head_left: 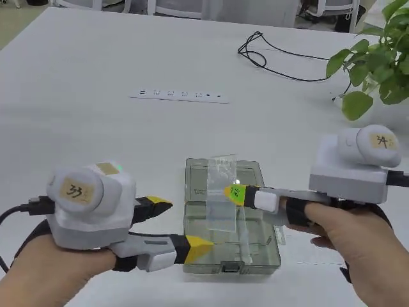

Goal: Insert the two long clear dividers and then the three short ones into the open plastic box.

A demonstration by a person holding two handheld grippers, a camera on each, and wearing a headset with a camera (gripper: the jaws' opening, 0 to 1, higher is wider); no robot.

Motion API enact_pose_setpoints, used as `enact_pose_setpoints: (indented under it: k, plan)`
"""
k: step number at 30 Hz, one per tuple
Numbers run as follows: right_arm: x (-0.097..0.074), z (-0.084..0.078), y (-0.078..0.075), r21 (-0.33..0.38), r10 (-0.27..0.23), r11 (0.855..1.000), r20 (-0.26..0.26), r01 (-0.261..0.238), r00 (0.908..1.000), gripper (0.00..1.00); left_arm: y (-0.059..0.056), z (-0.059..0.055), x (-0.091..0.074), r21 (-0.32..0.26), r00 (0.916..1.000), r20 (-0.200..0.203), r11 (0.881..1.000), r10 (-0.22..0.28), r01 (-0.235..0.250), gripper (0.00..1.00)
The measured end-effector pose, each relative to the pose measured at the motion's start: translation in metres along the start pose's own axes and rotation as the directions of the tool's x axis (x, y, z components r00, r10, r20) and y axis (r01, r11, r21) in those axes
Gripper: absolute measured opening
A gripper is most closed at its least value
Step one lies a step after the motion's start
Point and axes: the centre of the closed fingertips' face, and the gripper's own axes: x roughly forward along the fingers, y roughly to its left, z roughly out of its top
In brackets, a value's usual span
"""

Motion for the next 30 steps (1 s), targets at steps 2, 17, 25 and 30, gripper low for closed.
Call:
enact_pose_setpoints:
  k: [2, 17, 25, 30]
  plan:
    - [0.000, 0.002, 0.000, 0.000, -0.009, 1.000, -0.007, 0.009, 0.9999, 0.07, 0.001, -0.002, -0.001, 0.021, 0.9999, -0.003, 1.000, -0.012, 0.012, 0.68]
    - [0.007, 0.000, -0.012, 0.034, -0.125, 0.991, -0.132, 0.131, 0.9833, 0.07, 0.007, -0.016, -0.009, 0.124, 0.9978, -0.019, 0.990, -0.064, 0.066, 0.88]
    - [0.010, -0.019, -0.031, 0.110, -0.216, 0.960, -0.285, 0.256, 0.9339, 0.06, 0.003, -0.021, -0.007, 0.147, 0.9956, -0.026, 0.985, -0.089, 0.092, 0.93]
    - [0.016, -0.033, -0.039, 0.119, -0.236, 0.949, -0.346, 0.292, 0.9080, 0.06, 0.003, -0.023, -0.006, 0.142, 0.9947, -0.030, 0.985, -0.098, 0.102, 0.94]
